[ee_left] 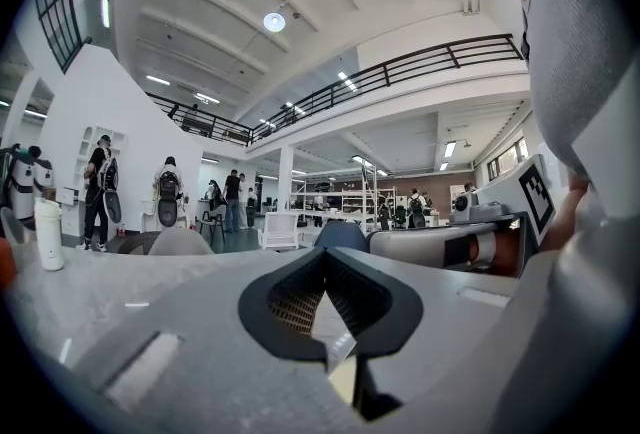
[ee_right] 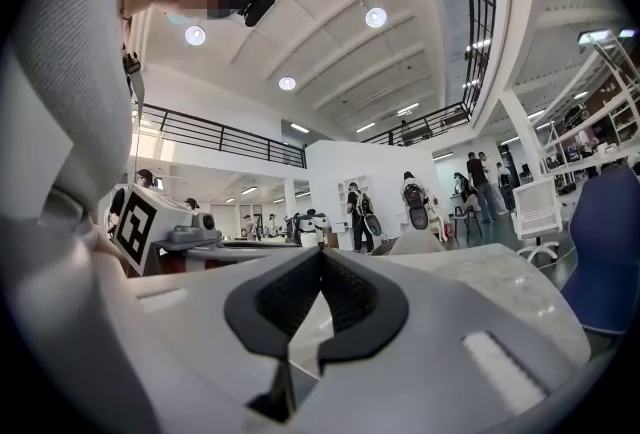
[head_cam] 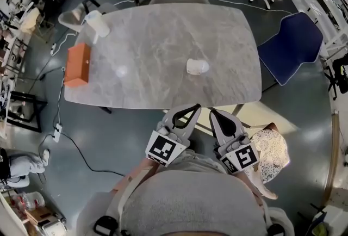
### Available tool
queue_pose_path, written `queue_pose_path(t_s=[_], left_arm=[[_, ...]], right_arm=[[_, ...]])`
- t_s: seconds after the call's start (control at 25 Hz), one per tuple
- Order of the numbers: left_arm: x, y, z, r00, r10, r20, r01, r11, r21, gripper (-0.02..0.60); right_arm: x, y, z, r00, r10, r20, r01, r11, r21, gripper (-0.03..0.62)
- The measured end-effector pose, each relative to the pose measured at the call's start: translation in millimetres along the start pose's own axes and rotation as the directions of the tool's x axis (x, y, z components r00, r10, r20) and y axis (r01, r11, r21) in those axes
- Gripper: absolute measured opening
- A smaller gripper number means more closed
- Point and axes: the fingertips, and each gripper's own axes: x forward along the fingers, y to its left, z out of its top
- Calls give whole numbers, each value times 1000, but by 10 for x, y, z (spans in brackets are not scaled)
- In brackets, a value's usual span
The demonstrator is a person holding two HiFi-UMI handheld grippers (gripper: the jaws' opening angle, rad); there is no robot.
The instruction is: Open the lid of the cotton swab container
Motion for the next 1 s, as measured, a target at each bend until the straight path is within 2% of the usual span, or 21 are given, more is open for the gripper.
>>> queue_pose_path(t_s=[0.56,1.0], left_arm=[[-146,-30,-12,999,41,-24,-41,999,2,-3],[-45,125,4,999,30,-13,-30,1000,5,-2]], right_arm=[[4,83,-31,999,35,-6,-35,999,38,2],[136,-1,-19,1000,23,0,-23,999,22,2]])
